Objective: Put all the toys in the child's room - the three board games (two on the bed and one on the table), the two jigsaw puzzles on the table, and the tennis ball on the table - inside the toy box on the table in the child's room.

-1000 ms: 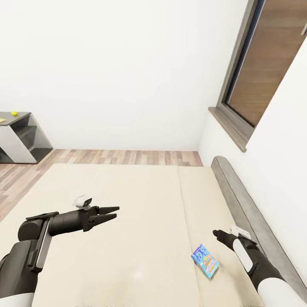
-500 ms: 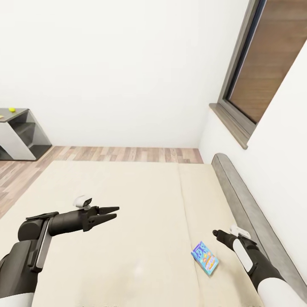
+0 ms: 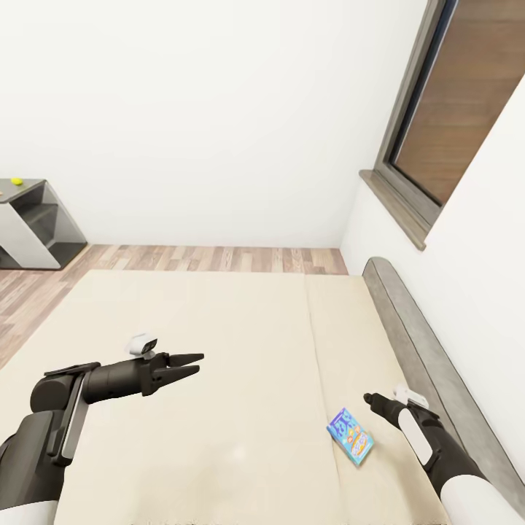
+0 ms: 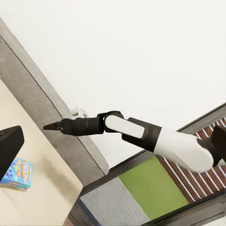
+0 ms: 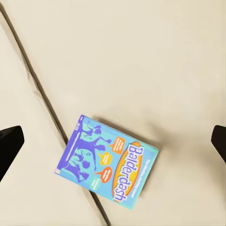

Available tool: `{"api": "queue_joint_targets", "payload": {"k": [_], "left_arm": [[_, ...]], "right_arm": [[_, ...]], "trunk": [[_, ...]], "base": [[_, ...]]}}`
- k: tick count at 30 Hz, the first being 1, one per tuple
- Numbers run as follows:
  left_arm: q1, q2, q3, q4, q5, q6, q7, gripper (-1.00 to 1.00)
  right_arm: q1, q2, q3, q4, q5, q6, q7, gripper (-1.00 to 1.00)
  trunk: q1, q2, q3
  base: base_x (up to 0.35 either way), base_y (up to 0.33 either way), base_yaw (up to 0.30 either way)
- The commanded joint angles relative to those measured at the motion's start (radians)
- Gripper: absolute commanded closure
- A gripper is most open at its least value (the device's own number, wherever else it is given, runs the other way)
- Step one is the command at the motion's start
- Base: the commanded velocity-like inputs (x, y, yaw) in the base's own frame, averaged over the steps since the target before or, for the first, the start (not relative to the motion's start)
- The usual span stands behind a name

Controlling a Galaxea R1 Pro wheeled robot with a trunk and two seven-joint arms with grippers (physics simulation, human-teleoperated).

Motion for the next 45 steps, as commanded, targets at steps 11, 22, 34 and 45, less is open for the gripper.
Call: {"api": "queue_joint_targets", "payload": {"k": [11, 22, 34, 45], "left_arm": [[-0.001, 0.0, 0.001, 0.0, -0.002, 0.011, -0.004, -1.0], [-0.001, -0.001, 0.0, 0.0, -0.003, 0.01, -0.004, -1.0], [-0.001, -0.002, -0.001, 0.0, -0.004, 0.01, -0.004, -1.0], [-0.001, -0.001, 0.0, 0.004, -0.006, 0.01, -0.004, -1.0]], "right_arm": [[-0.001, 0.0, 0.002, -0.002, -0.014, 0.007, -0.006, -1.0], [-0.002, -0.008, -0.001, -0.001, -0.014, 0.004, 0.142, -1.0], [-0.01, -0.026, -0.006, -0.003, -0.01, -0.006, 0.19, -1.0], [-0.047, -0.026, 0.002, -0.004, -0.009, -0.058, 0.191, -1.0]], "trunk": [[0.0, -0.002, -0.02], [0.0, -0.002, -0.038], [0.0, -0.002, -0.058], [0.0, -0.002, -0.075]], "base": [[0.0, 0.0, 0.0], [0.0, 0.0, 0.0], [0.0, 0.0, 0.0], [0.0, 0.0, 0.0]]}}
